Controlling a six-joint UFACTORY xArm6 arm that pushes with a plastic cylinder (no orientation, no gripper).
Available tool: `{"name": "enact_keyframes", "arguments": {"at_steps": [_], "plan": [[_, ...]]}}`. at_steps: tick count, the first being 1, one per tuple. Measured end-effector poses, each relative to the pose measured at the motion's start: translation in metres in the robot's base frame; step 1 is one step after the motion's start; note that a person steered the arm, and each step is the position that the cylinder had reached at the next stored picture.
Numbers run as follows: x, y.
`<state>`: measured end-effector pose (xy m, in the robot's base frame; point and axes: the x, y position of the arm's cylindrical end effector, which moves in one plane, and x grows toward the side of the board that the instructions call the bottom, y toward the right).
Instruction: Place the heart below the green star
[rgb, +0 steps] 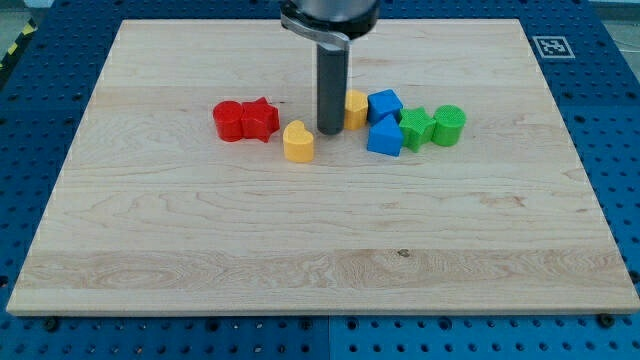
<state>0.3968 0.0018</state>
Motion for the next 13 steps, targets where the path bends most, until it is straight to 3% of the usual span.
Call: {"name": "enact_keyframes", "arguments": {"at_steps": [2, 3, 5, 7, 9, 11, 13], "plan": [[-0.005, -0.054], [0.023, -0.052], [0.058, 0.016], [0.078, -0.010], [0.083, 0.071], [0.137, 0.082], [0.095, 0.110]]}}
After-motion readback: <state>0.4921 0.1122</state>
